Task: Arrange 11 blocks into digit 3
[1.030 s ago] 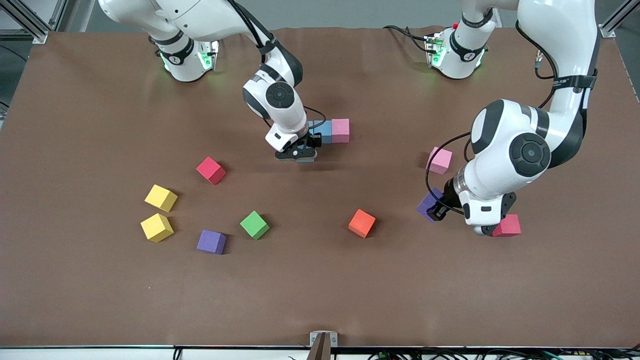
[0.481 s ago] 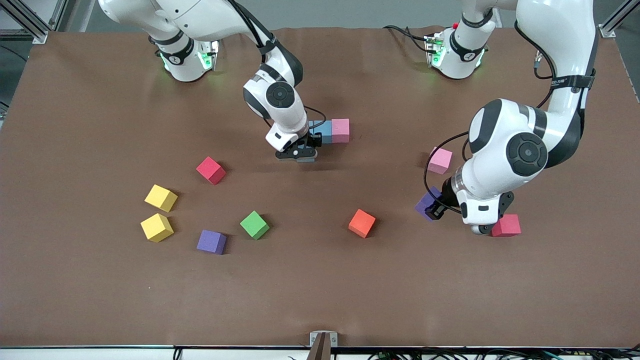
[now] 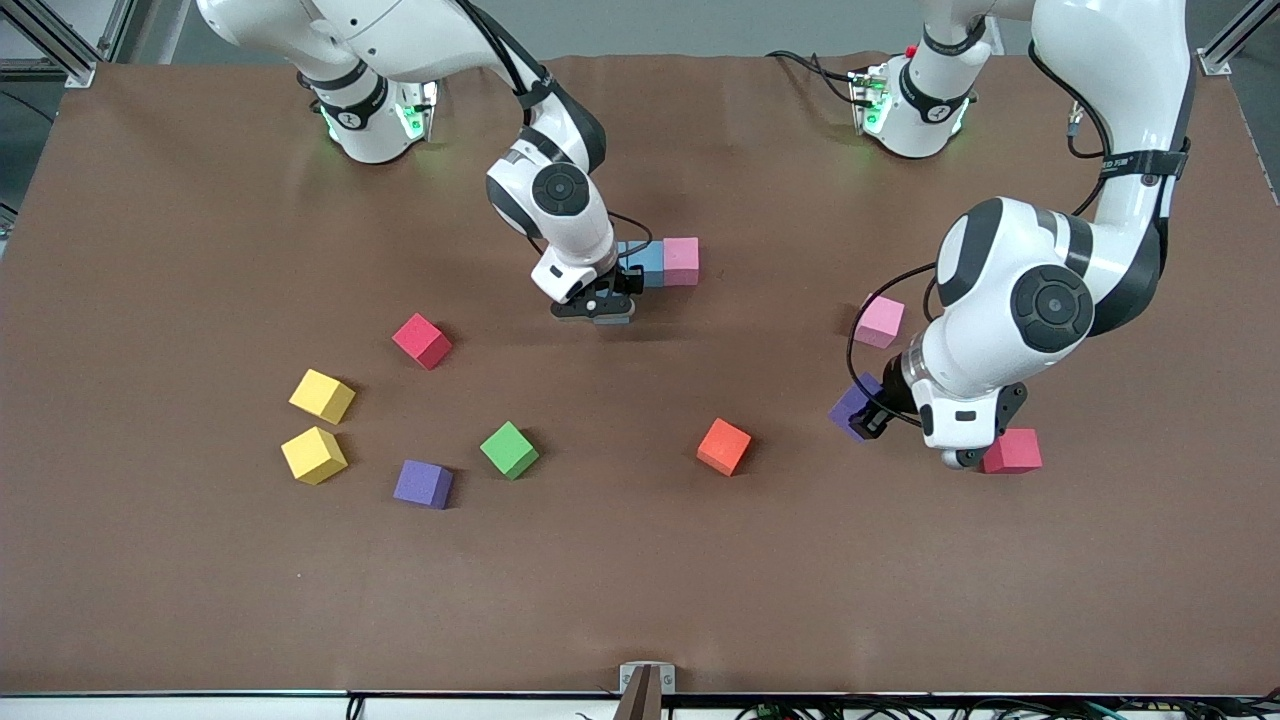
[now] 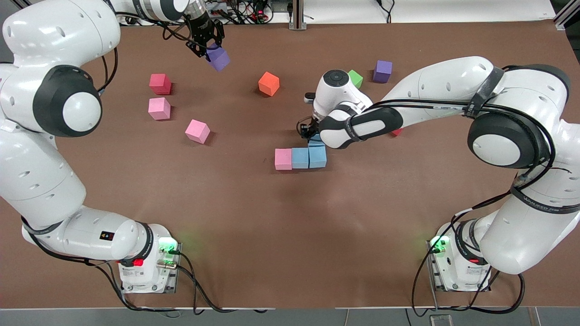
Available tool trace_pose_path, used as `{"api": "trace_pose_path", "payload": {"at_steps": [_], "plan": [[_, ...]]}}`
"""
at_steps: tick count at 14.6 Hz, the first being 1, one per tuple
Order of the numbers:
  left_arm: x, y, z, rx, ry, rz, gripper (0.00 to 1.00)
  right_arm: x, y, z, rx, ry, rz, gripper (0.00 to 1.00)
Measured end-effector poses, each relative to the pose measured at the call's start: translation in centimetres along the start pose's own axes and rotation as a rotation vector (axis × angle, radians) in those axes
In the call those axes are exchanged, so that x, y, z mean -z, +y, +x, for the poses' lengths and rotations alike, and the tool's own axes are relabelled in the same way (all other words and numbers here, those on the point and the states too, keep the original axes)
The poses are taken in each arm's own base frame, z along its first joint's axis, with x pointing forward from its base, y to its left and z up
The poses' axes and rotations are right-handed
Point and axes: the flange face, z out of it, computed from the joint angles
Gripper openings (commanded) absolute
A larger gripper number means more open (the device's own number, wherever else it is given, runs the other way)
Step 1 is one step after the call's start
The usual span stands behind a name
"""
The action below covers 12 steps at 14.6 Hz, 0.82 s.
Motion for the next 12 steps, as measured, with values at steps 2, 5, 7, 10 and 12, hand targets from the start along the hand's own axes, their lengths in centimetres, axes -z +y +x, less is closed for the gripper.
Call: {"api": "trace_pose_path", "payload": {"at_steps": [2,5,7,10,12], "plan": [[0.0,0.1,-0.2,-0.003,-0.001,0.001,0.00,0.0,0.0,0.0,0.000,0.000,0.000,0.01],[0.6,0.4,-0.2,-0.005,0.004,-0.011,0.00,0.0,0.0,0.0,0.000,0.000,0.000,0.01],[1.0,0.6,-0.2,-0.007,0.008,-0.020,0.00,0.0,0.0,0.0,0.001,0.000,0.000,0.01],[1.1,0.8,-0.6,-0.013,0.008,-0.022,0.01,0.0,-0.1,-0.1,0.001,0.000,0.000,0.01],[1.0,1.0,-0.8,-0.007,0.006,-0.021,0.01,0.0,-0.1,-0.1,0.001,-0.001,0.000,0.01]]}}
